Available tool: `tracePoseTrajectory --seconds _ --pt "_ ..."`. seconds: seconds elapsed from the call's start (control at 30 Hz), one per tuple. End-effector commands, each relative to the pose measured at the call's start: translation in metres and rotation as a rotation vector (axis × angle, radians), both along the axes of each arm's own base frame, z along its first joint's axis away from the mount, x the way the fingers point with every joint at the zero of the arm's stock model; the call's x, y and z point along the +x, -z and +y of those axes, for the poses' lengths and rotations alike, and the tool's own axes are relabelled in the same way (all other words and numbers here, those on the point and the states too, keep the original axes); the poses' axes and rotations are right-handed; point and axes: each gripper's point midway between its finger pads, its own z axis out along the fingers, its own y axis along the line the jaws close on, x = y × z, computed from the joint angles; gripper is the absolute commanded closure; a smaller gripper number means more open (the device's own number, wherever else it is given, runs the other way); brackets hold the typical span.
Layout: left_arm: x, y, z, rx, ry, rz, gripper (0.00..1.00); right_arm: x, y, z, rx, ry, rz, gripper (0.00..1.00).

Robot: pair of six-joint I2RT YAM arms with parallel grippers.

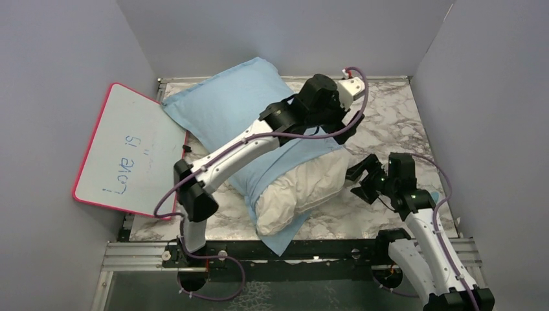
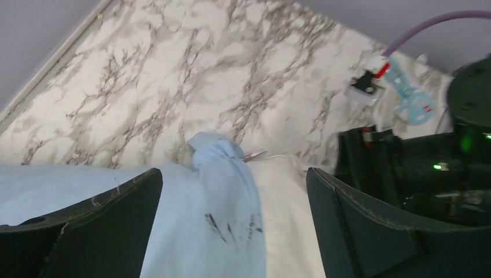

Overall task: Remove the pillowcase from the pillow
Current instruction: Remove the pillow from the pillowcase.

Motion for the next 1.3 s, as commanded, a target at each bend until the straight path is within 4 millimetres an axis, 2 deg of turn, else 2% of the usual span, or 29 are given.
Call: tracePoseTrajectory --seconds 0.0,0.07,0.17,0.37,0.43,0.6,0.77,0.9,1.03,1.13,1.17,1.27 --pt "0.034 0.056 -0.021 0.165 0.073 0.027 0.04 -0.004 -0.006 0.019 0.152 -0.019 -0.02 0.16" --pt "0.045 0.066 -0.035 0.171 0.101 0.031 0.03 -0.006 -0.005 0.017 0.161 0.006 -0.028 0.16" --pt "0.055 0.087 -0.045 0.184 0.112 0.065 0.01 -0.009 -0.007 0.013 0.143 0.02 -0.06 0.16" --pt "0.043 0.127 -0.045 0.207 0.205 0.198 0.02 -0.014 -0.004 0.012 0.135 0.014 -0.077 0.15" --pt "0.036 0.134 -0.042 0.225 0.239 0.219 0.02 -0.015 -0.002 0.013 0.142 0.006 -0.071 0.15" --pt "0.033 0.155 -0.033 0.276 0.244 0.263 0.11 -0.012 -0.004 0.017 0.148 -0.021 -0.078 0.15" --pt "0.03 0.172 -0.028 0.312 0.249 0.309 0.24 -0.009 -0.013 0.019 0.154 -0.042 -0.109 0.15" --pt "0.022 0.176 -0.028 0.313 0.292 0.331 0.42 -0.008 -0.022 0.024 0.183 -0.066 -0.145 0.14" --pt "0.02 0.176 -0.028 0.308 0.309 0.335 0.72 -0.007 -0.026 0.027 0.213 -0.065 -0.158 0.14" --pt "0.023 0.172 -0.029 0.302 0.297 0.324 0.96 -0.006 -0.022 0.02 0.184 -0.016 -0.139 0.14" --pt "0.026 0.169 -0.029 0.299 0.287 0.317 0.99 -0.007 -0.019 0.015 0.166 0.011 -0.12 0.14" --pt "0.032 0.161 -0.03 0.287 0.264 0.298 1.0 -0.01 -0.01 0.001 0.105 0.093 -0.066 0.14"
